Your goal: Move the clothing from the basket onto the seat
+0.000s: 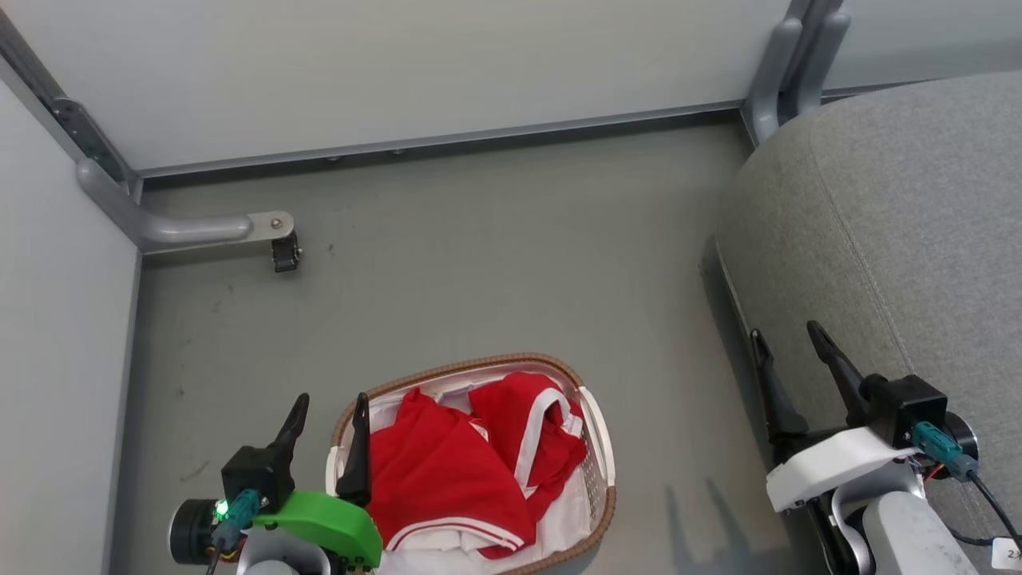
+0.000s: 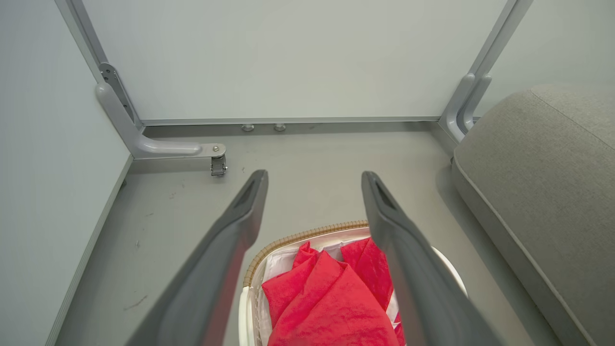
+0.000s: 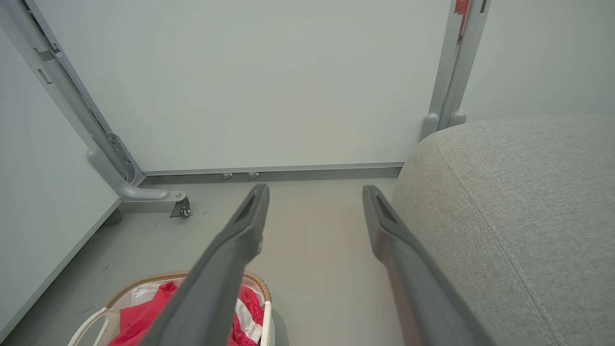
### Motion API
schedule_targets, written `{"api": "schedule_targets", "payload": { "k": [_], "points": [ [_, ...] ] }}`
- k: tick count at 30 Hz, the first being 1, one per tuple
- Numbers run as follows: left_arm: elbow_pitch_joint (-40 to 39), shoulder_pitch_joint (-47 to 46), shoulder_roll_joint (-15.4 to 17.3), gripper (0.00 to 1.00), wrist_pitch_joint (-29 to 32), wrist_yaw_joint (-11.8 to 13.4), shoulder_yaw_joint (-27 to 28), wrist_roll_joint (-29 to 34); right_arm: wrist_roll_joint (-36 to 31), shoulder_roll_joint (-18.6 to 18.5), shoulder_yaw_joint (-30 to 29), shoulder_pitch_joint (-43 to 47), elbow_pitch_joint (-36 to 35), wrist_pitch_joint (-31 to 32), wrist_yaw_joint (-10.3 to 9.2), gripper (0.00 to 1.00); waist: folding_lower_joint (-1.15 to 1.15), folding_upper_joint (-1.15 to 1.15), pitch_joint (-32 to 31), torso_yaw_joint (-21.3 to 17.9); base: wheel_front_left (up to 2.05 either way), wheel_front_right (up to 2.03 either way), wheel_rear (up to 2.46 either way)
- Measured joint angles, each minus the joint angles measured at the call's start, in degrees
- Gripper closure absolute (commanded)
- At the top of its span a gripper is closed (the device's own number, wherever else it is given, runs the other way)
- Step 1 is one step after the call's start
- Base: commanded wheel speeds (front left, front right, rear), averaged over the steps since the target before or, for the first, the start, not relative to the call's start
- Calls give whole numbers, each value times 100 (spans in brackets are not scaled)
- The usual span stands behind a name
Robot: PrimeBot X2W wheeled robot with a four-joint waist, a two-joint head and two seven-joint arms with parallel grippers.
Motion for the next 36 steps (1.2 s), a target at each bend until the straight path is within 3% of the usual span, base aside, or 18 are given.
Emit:
{"api": "schedule_targets", "payload": {
  "k": [36],
  "points": [
    [1467, -1783, 131, 0, -1, -133, 104, 677, 313, 183, 444, -1330, -460, 0, 1, 0, 1, 0, 2689, -806, 0, 0, 0]
  ]
}}
